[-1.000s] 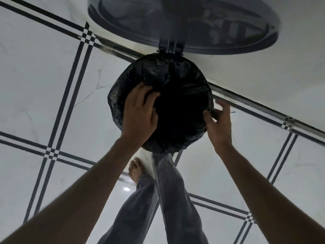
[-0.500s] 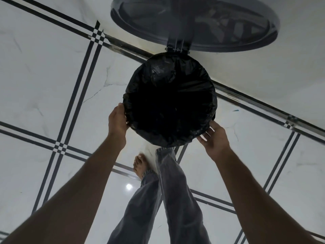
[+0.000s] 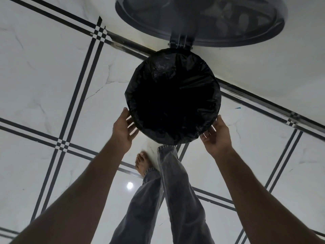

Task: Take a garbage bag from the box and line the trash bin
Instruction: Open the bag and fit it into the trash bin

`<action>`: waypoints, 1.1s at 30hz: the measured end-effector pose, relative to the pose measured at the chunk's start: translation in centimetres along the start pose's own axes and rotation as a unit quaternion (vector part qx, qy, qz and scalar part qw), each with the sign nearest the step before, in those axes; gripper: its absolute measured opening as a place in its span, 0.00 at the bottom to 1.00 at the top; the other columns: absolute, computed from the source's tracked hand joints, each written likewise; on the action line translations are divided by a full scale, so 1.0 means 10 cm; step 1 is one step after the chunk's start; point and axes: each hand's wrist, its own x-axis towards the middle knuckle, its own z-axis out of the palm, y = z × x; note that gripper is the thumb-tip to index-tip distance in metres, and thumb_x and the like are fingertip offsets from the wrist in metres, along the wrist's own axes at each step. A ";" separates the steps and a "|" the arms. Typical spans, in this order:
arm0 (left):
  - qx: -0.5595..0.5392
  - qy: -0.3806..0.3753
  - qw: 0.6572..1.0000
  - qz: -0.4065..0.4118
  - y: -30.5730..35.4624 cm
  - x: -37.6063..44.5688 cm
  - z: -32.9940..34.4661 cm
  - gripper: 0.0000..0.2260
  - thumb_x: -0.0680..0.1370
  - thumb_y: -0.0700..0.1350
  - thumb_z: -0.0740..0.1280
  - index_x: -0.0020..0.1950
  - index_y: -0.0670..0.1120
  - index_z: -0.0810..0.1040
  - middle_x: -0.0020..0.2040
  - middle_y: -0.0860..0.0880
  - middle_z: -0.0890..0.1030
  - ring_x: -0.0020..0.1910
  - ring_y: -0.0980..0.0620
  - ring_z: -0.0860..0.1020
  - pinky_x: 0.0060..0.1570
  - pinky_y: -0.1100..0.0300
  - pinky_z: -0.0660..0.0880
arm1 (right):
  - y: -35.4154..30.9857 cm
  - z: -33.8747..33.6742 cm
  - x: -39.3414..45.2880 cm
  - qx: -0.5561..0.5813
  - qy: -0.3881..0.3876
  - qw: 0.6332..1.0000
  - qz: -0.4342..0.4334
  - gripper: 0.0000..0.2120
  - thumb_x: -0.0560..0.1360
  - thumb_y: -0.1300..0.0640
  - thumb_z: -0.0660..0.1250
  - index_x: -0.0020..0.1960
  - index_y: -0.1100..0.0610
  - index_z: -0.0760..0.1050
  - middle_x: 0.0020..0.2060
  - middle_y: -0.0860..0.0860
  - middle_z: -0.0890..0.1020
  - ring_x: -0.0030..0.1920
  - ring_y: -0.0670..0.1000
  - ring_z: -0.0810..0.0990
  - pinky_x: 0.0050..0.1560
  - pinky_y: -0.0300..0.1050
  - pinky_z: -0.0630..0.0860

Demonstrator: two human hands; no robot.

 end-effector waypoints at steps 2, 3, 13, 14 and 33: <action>0.003 -0.019 1.000 -0.002 -0.03 0.00 -0.03 0.07 0.80 0.50 0.64 0.55 0.51 0.79 0.60 0.48 0.81 0.60 0.47 0.79 0.62 0.46 0.75 | -0.02 0.00 -0.02 -0.013 0.007 1.000 0.000 0.10 0.79 0.49 0.66 0.52 0.53 0.82 0.49 0.50 0.83 0.54 0.51 0.82 0.57 0.47 0.79; -0.006 -0.024 1.000 0.000 -0.05 0.01 -0.03 0.06 0.81 0.46 0.63 0.54 0.50 0.79 0.58 0.48 0.81 0.59 0.47 0.79 0.59 0.47 0.77 | -0.02 0.00 -0.01 -0.017 0.004 1.000 -0.002 0.09 0.78 0.51 0.68 0.54 0.54 0.82 0.50 0.50 0.84 0.56 0.51 0.82 0.60 0.48 0.78; 0.053 0.068 0.995 0.045 0.01 0.15 0.08 0.07 0.81 0.35 0.63 0.56 0.44 0.76 0.51 0.43 0.81 0.50 0.48 0.80 0.48 0.59 0.81 | -0.09 0.08 0.25 -0.060 0.012 0.998 -0.010 0.04 0.73 0.66 0.71 0.47 0.60 0.82 0.44 0.53 0.85 0.46 0.51 0.83 0.57 0.45 0.80; 0.046 0.086 0.994 0.049 0.04 0.17 0.10 0.09 0.80 0.34 0.64 0.57 0.43 0.75 0.50 0.43 0.81 0.48 0.48 0.81 0.47 0.60 0.81 | -0.10 0.09 0.26 -0.059 0.028 0.998 -0.009 0.05 0.72 0.66 0.72 0.46 0.60 0.81 0.44 0.54 0.85 0.45 0.51 0.83 0.56 0.45 0.81; -0.030 -0.050 0.997 0.042 0.19 0.16 -0.10 0.24 0.82 0.61 0.53 0.58 0.46 0.81 0.55 0.49 0.84 0.58 0.50 0.81 0.61 0.55 0.75 | -0.21 0.14 -0.02 0.051 0.020 0.998 -0.006 0.10 0.73 0.55 0.63 0.53 0.58 0.76 0.38 0.51 0.83 0.35 0.50 0.78 0.39 0.39 0.74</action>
